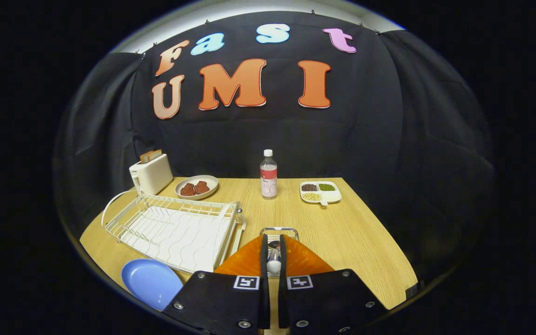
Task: Take the plate from the dish rack, then take the spoon from the basket and place it into the plate.
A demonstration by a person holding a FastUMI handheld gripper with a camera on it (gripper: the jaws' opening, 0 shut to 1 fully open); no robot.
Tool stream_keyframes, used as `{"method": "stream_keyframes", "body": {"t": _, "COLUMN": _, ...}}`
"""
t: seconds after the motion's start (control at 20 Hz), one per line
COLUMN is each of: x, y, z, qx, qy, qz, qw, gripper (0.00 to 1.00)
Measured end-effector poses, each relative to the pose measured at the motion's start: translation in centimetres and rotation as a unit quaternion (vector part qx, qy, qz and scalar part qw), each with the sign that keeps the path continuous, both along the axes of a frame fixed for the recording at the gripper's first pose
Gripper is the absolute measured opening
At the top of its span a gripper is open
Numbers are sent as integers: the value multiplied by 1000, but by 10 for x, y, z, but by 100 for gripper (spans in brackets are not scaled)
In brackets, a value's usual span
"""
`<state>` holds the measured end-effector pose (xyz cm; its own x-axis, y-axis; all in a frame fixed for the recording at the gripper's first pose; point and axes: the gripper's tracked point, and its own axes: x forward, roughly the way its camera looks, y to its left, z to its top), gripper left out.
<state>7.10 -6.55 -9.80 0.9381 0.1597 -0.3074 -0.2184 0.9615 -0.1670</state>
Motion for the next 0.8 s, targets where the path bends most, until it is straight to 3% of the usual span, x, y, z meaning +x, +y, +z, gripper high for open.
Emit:
{"method": "stream_keyframes", "body": {"t": 0.35, "x": -41, "y": 45, "z": 41, "qx": 11, "qy": -34, "qz": -5, "qw": 999, "gripper": 7}}
{"method": "stream_keyframes", "body": {"t": 0.8, "x": -108, "y": 135, "z": 38, "qx": 34, "qy": -39, "qz": 23, "qw": 998, "gripper": 7}}
